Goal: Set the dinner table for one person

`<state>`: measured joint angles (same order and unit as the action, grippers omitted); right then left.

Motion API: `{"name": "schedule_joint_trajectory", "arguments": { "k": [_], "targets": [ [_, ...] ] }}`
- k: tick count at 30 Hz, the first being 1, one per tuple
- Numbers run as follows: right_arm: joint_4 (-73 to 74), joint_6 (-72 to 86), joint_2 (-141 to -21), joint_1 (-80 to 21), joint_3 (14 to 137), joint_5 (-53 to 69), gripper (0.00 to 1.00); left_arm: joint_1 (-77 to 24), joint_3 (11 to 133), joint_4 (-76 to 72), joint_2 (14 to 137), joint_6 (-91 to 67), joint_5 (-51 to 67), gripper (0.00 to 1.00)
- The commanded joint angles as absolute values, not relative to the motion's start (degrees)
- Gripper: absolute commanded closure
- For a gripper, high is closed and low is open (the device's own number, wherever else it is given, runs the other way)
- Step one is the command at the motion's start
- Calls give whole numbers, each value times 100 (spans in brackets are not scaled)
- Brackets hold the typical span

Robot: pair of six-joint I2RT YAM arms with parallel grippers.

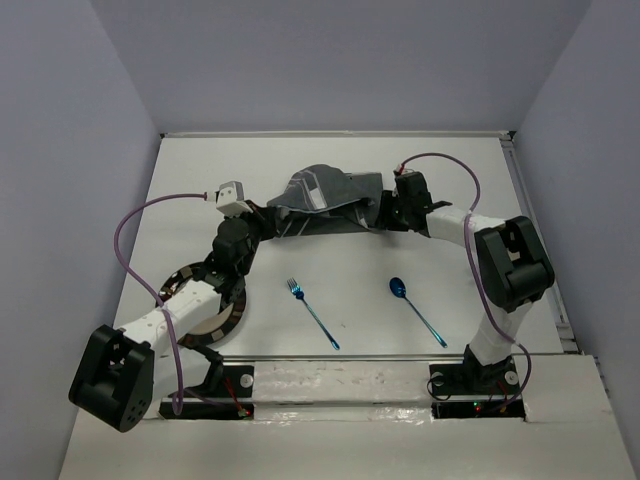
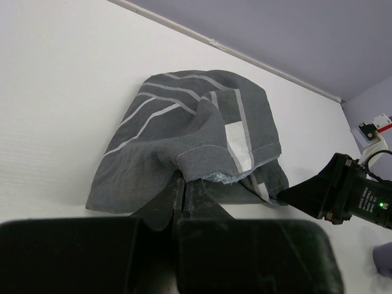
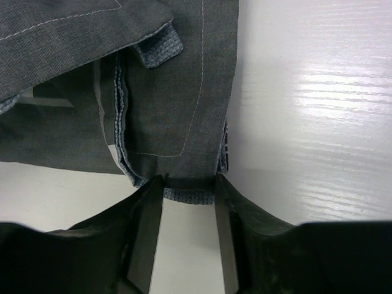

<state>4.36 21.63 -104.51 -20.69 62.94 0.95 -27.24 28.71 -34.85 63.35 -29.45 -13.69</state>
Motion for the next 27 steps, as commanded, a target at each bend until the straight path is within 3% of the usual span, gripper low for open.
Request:
{"name": "schedule_joint_trajectory", "arguments": {
  "k": [1,5,7,15,16,19,24,27],
  "targets": [
    [220,2250,-10441,-2048,6407,149,62,-2698,2848,-3955,6275,-2918,-1424,100],
    [220,2285,-10433,-2048,6398,158,65,-2698,2821,-3990,6275,-2936,-1406,100],
    [220,2303,-10433,-2048,6398,167,76,-2698,2804,-3999,6275,-2936,-1415,100],
    [246,2197,-9985,-2048,6530,97,86,-2707,2812,-4025,6310,-2900,-1450,100],
    [246,2171,-9958,-2048,6617,71,92,-2698,2812,-4034,6311,-2900,-1468,100],
    [246,2066,-10080,-2048,7310,26,95,-2698,2839,-4043,6302,-2892,-1503,100],
    [307,1943,-11274,-1925,9243,-185,98,-2689,2839,-3990,6232,-2865,-1669,100],
    [1618,1732,-12145,-1872,10885,-44,29,-2654,2821,-3946,6188,-2865,-1749,100]
  ]
}}
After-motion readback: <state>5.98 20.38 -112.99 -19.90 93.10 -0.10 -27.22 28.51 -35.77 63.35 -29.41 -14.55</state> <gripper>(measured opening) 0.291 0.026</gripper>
